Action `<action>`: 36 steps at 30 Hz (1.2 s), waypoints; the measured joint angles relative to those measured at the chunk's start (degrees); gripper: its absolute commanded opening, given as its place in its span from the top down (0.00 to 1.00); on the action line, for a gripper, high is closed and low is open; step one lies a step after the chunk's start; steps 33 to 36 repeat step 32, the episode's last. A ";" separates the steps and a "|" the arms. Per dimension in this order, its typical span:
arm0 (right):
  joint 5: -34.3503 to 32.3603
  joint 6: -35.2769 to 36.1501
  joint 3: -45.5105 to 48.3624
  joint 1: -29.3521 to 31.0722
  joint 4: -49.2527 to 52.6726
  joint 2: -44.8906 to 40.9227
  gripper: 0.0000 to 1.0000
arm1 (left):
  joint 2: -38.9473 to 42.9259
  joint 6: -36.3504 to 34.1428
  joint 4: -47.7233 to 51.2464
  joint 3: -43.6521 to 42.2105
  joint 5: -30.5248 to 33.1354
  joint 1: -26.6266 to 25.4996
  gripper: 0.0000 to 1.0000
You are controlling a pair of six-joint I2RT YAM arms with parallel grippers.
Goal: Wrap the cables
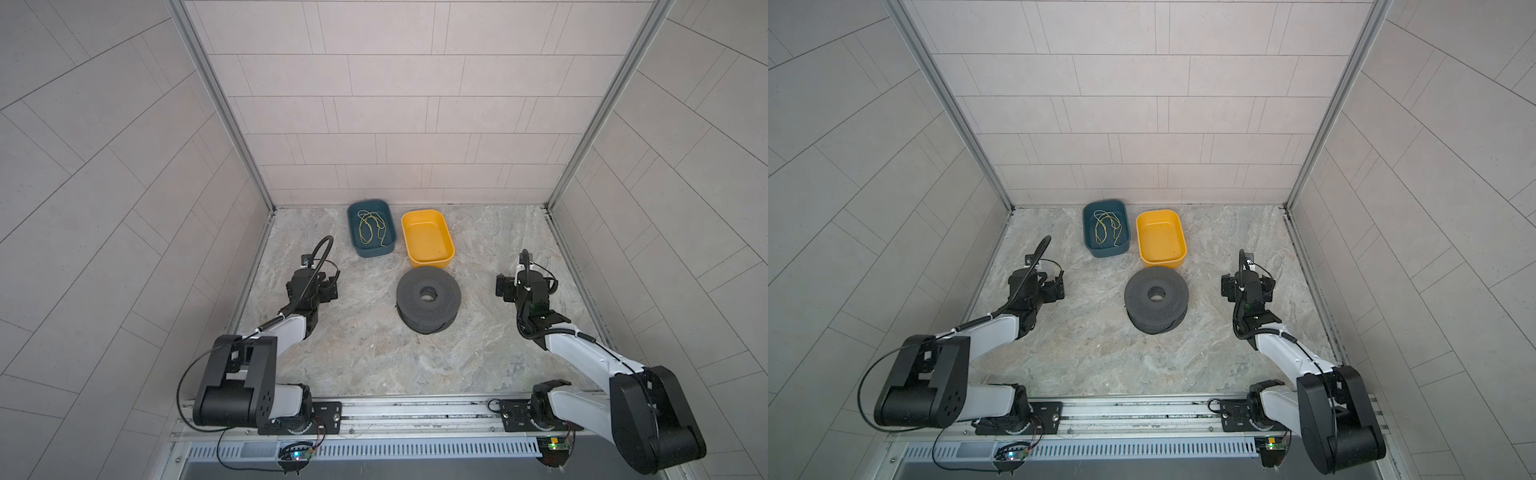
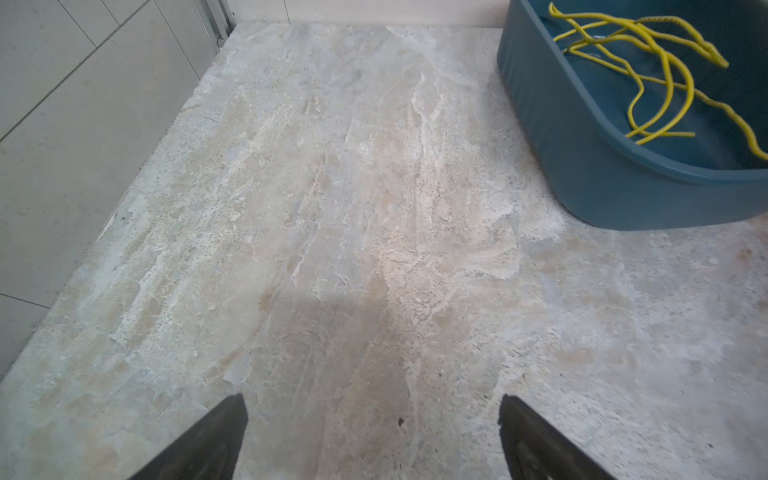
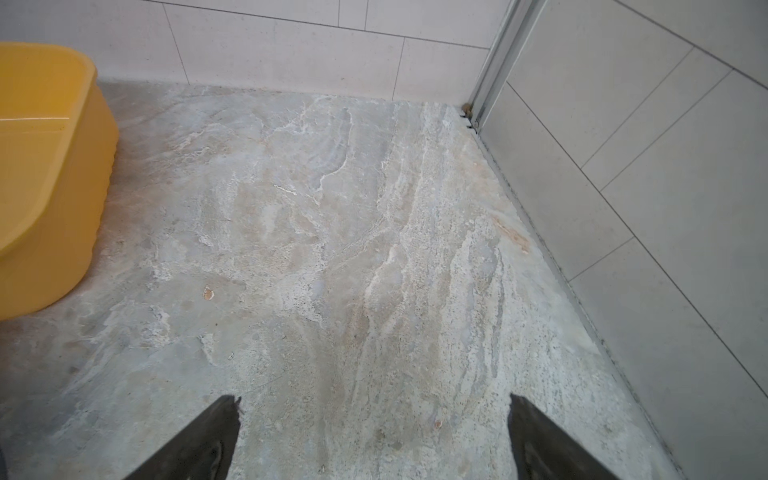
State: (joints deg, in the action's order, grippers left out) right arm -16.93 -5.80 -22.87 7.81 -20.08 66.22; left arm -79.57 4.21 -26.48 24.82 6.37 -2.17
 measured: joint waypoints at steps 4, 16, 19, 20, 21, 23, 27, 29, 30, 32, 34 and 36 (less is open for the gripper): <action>0.26 2.58 1.55 -0.13 -7.91 4.66 0.00 | -1.66 -1.40 -5.53 -0.13 0.90 0.02 0.00; -2.36 3.98 5.99 -1.92 -34.71 24.41 0.01 | -11.02 -2.56 -21.97 -2.47 2.36 0.07 0.00; -4.42 3.30 3.56 -2.36 -36.79 24.30 0.01 | -11.06 -2.62 -22.71 -2.19 2.73 0.07 0.00; -4.79 3.23 3.34 -2.34 -37.42 24.30 0.01 | -11.06 -2.69 -22.95 -2.19 2.73 0.07 0.00; -5.03 3.21 3.26 -2.34 -37.55 24.33 0.01 | -11.06 -2.73 -23.12 -2.19 2.67 0.07 0.00; -5.27 3.23 3.28 -2.29 -37.57 24.33 0.01 | -11.06 -2.80 -23.30 -2.19 2.56 0.07 0.00; -5.38 3.23 3.28 -2.19 -37.55 24.33 0.01 | -11.08 -2.84 -23.43 -2.19 2.43 0.07 0.00; -5.38 3.23 3.26 -2.19 -37.53 24.33 0.01 | -11.08 -2.91 -23.43 -2.19 2.43 0.07 0.00; -5.38 3.23 3.26 -2.19 -37.53 24.33 0.01 | -11.08 -2.97 -23.43 -2.19 2.43 0.07 0.00; -5.38 3.23 3.26 -2.19 -37.55 24.33 0.01 | -11.08 -3.04 -23.43 -2.19 2.43 0.07 0.00; -5.38 3.23 3.26 -2.19 -37.55 24.33 0.01 | -11.08 -3.04 -23.43 -2.19 2.43 0.07 0.00; -5.38 3.23 3.26 -2.19 -37.55 24.33 0.01 | -11.08 -3.04 -23.43 -2.19 2.43 0.07 0.00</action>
